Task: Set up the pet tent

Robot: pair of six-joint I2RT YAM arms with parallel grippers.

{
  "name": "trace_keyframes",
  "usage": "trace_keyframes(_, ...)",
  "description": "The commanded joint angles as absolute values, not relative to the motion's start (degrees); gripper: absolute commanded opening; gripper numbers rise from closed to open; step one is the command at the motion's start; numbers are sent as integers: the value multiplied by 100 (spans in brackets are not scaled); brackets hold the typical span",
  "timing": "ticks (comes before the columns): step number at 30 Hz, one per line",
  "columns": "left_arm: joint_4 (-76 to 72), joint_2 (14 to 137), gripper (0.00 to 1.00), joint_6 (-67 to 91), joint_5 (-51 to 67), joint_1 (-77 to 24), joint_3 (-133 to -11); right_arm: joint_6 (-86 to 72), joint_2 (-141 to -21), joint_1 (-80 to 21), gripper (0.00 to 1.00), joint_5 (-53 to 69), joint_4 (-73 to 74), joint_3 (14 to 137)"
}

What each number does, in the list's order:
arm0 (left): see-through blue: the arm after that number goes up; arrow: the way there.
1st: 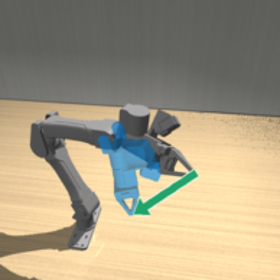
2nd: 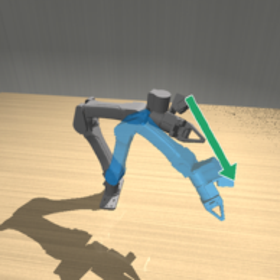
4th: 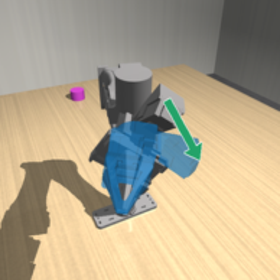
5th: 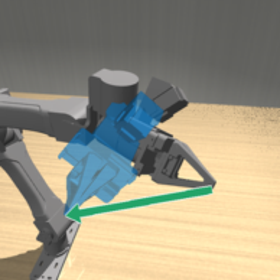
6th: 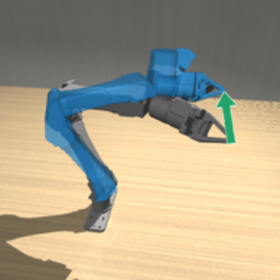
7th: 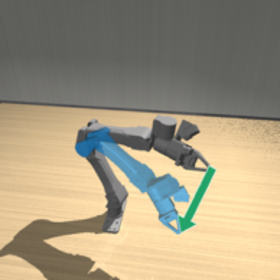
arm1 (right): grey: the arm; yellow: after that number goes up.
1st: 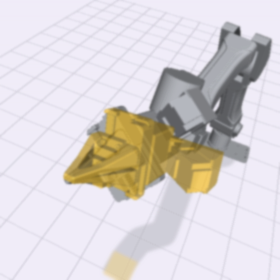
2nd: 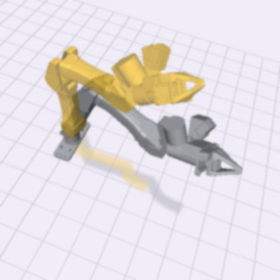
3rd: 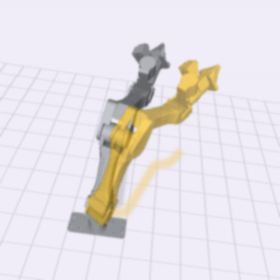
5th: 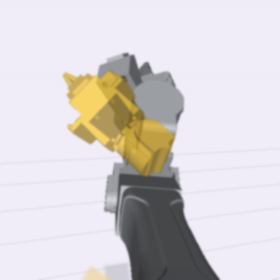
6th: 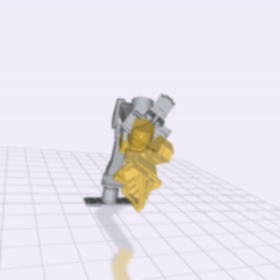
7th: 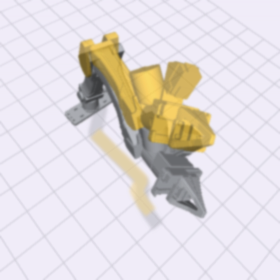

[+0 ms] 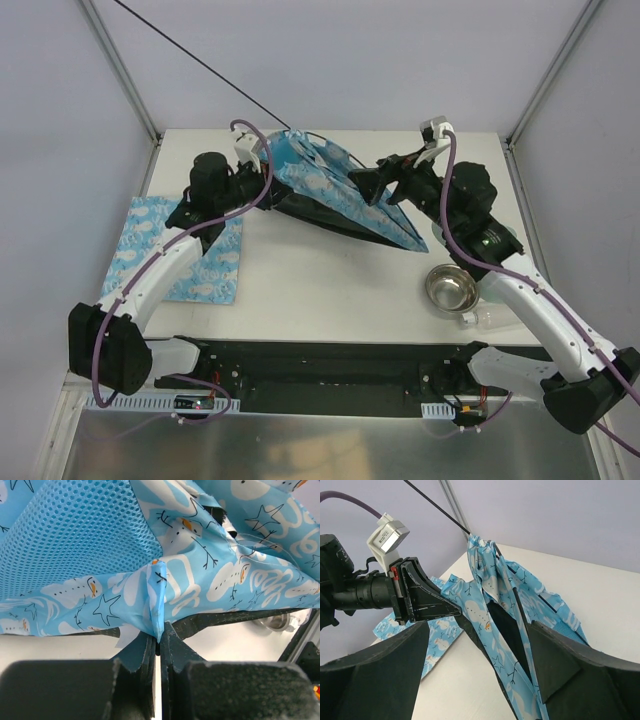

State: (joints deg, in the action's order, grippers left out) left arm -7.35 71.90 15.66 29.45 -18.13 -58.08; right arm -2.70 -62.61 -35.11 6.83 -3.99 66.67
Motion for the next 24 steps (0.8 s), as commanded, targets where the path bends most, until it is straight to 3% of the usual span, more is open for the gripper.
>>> trace_keyframes(1,-572,7119,0,1108,2646,-2047,-5968,-684,-6126,-3516,84,721,-422,6663)
trace_keyframes(3,-519,7145,0,1072,2532,-2144,-5881,-1053,-6100,-3507,77,782,-177,6610)
trace_keyframes(7,-457,7181,0,1107,2391,-2232,-5713,-1616,-5880,-3507,52,1090,403,6311)
trace_keyframes(10,-396,7154,0,1055,2320,-2259,-5590,-1775,-5757,-3507,39,1029,869,6057)
trace_keyframes(11,-396,7137,1,1046,2303,-2267,-5538,-1828,-5713,-3507,38,950,992,5960)
trace_keyframes(14,-352,7041,15,993,2347,-2268,-5336,-1881,-5765,-3498,36,722,1309,5801)
trace_keyframes(19,-325,6558,53,949,2303,-2268,-4827,-1951,-6318,-3437,36,177,1415,5660)
trace_keyframes(21,-264,6312,62,923,2294,-2268,-4615,-2047,-6722,-3314,37,36,1406,5721)
trace_keyframes(24,-18,5864,69,844,2206,-2276,-4387,-2153,-7197,-3147,44,-272,1144,5800)
